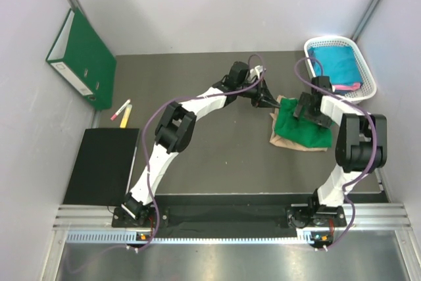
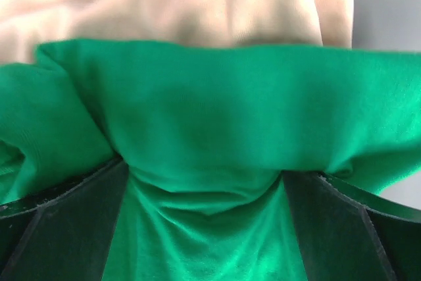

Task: Fold and stack the t-shirts
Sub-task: Put the neatly folded tshirt into the corner of the board with the right arm

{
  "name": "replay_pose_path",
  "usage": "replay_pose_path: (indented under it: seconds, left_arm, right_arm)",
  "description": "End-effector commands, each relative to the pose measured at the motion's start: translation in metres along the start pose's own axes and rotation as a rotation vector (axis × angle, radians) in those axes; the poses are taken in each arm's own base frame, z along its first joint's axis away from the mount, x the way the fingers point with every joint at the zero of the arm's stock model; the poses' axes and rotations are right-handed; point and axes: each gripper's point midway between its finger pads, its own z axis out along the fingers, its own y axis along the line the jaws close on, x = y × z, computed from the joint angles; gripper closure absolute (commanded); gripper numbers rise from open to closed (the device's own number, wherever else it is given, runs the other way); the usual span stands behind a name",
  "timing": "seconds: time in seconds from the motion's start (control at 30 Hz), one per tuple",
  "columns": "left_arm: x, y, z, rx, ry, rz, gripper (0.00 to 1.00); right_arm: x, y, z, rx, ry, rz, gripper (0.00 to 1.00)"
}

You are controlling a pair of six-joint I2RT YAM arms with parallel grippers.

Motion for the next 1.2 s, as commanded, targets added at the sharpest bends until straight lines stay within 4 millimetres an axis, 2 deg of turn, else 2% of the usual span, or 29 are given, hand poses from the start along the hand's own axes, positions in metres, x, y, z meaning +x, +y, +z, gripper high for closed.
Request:
replay_pose_path:
  seconds: [0.0,0.03,0.13,0.17,0.23,0.33,0.43,0.53,0.7,0.73,0.77,0.9,0.97,1.03,1.17]
  left_arm:
    - [0.006,-0.032,-0.021,0.004,0.0,0.095,1.0]
    - [0.008,-0.032,-0.023,-0.007,0.001,0.095,1.0]
    - [0.014,-0.028,-0.028,-0.042,0.008,0.103,1.0]
    - [0.014,-0.025,-0.03,-0.049,0.007,0.114,1.0]
    - [0.015,-0.021,-0.036,-0.072,0.007,0.102,1.0]
    - [0.015,-0.011,-0.046,-0.122,0.002,0.114,1.0]
    - [0.015,0.002,-0.055,-0.193,-0.008,0.124,1.0]
    - [0.016,0.012,-0.059,-0.241,-0.012,0.136,1.0]
    - [0.023,0.022,-0.063,-0.278,0.001,0.119,1.0]
    - [0.023,0.023,-0.064,-0.281,0.0,0.12,1.0]
    - [0.023,0.025,-0.066,-0.284,-0.001,0.118,1.0]
    - [0.021,0.024,-0.069,-0.293,-0.011,0.121,1.0]
    - [0.02,0.024,-0.072,-0.297,-0.018,0.121,1.0]
    - [0.019,0.025,-0.074,-0.302,-0.022,0.121,1.0]
    - [0.017,0.028,-0.077,-0.307,-0.027,0.114,1.0]
  right_arm:
    - [-0.013,0.013,0.035,-0.017,0.019,-0.009,0.01]
    - [-0.014,0.016,0.035,-0.025,0.021,-0.015,0.0]
    - [-0.034,0.022,0.014,-0.063,-0.038,-0.032,0.0]
    - [-0.047,0.024,-0.003,-0.08,-0.081,-0.032,0.0]
    - [-0.056,0.025,-0.021,-0.097,-0.109,-0.036,0.0]
    - [-0.075,0.031,-0.062,-0.154,-0.177,-0.035,0.0]
    - [-0.084,0.041,-0.087,-0.219,-0.223,-0.031,0.0]
    - [-0.091,0.052,-0.102,-0.265,-0.248,-0.028,0.0]
    - [-0.095,0.068,-0.097,-0.301,-0.233,-0.021,0.01]
    - [-0.089,0.081,-0.094,-0.314,-0.219,-0.046,0.02]
    - [-0.086,0.085,-0.09,-0.317,-0.208,-0.048,0.05]
    - [-0.081,0.091,-0.072,-0.313,-0.162,-0.04,0.34]
    - [-0.077,0.095,-0.064,-0.309,-0.143,-0.039,0.34]
    - [-0.075,0.098,-0.062,-0.31,-0.133,-0.044,0.41]
    - [-0.078,0.096,-0.06,-0.29,-0.139,-0.032,0.47]
